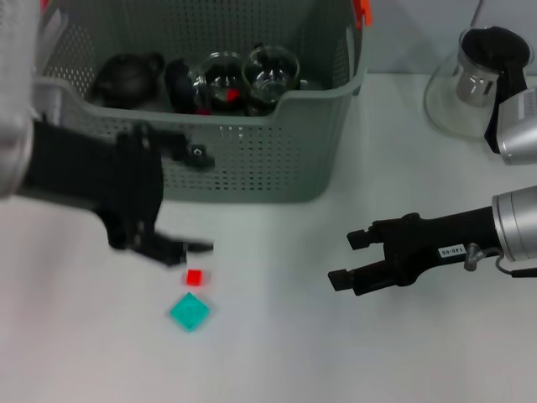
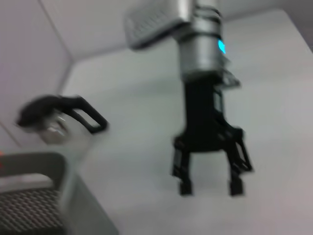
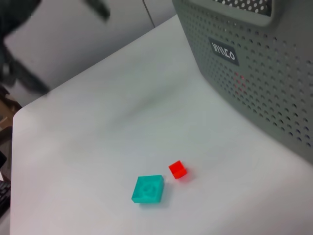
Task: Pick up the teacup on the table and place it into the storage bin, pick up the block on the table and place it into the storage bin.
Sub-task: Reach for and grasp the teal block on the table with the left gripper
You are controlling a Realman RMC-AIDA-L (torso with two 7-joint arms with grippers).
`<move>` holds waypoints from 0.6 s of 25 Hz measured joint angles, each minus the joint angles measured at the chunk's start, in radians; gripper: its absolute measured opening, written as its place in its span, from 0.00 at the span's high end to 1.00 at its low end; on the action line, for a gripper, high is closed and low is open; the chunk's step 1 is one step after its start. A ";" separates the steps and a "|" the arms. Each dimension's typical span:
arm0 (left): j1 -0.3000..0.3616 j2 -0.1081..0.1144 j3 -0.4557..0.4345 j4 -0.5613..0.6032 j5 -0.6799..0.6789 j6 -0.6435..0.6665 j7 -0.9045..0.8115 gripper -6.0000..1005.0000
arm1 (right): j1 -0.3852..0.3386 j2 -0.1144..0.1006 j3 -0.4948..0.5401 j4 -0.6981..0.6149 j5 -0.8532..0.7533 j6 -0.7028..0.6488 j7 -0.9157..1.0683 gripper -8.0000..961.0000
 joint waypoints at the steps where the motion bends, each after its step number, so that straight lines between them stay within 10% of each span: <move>1: 0.011 -0.003 0.027 0.005 0.020 -0.002 0.002 0.13 | 0.000 0.000 0.000 0.000 0.000 0.003 0.000 0.02; 15: -0.055 -0.004 0.298 -0.193 0.365 -0.208 0.123 0.13 | 0.011 0.002 0.000 0.036 0.003 0.033 0.009 0.02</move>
